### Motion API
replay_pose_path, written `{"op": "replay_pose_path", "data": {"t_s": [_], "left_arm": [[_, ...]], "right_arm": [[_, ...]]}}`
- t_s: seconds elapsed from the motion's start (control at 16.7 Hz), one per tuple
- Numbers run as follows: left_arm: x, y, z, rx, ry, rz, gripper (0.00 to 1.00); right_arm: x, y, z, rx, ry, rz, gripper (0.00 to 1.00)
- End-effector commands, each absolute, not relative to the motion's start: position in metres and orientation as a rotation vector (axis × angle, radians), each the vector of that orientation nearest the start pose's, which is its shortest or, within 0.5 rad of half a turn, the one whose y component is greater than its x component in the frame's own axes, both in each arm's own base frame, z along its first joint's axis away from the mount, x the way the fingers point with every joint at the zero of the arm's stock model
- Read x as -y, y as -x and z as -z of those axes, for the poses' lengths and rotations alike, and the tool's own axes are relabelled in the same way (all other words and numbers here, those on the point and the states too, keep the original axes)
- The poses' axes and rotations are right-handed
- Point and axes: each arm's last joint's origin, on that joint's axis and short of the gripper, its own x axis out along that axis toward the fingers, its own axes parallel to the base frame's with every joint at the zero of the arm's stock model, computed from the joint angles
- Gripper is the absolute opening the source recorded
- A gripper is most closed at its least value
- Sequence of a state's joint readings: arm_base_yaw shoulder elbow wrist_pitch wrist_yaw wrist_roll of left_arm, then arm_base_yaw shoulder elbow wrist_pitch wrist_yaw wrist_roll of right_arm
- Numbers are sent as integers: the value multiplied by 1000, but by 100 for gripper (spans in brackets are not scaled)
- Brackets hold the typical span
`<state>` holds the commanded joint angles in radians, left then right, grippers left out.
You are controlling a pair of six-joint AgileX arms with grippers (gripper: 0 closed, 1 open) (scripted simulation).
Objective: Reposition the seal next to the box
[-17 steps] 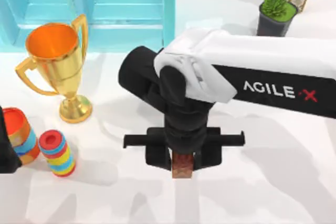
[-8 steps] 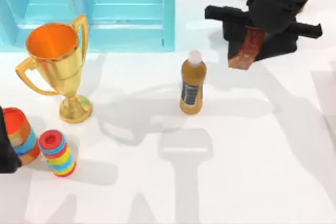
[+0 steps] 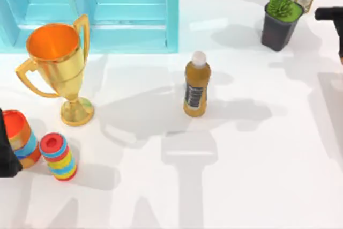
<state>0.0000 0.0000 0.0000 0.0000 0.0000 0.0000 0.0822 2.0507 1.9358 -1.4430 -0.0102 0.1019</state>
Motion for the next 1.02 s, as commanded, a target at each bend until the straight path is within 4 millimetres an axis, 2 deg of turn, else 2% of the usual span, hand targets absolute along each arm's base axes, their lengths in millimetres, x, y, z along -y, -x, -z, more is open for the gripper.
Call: {"op": "replay_pose_path", "data": {"t_s": [0.36, 0.6, 0.84, 1.02], "left_arm": [[1, -106, -160, 0, 0, 0, 100], [1, -106, -160, 0, 0, 0, 100], [1, -106, -160, 0, 0, 0, 100], [1, -106, -160, 0, 0, 0, 100]], "right_arm": [[-35, -398, -267, -1558, -10, 2, 0], [-39, -407, -276, -1437, -39, -69, 0], [-39, -415, -248, -1414, -28, -71, 0], [-35, -408, -222, -1485, -21, -40, 0]]}}
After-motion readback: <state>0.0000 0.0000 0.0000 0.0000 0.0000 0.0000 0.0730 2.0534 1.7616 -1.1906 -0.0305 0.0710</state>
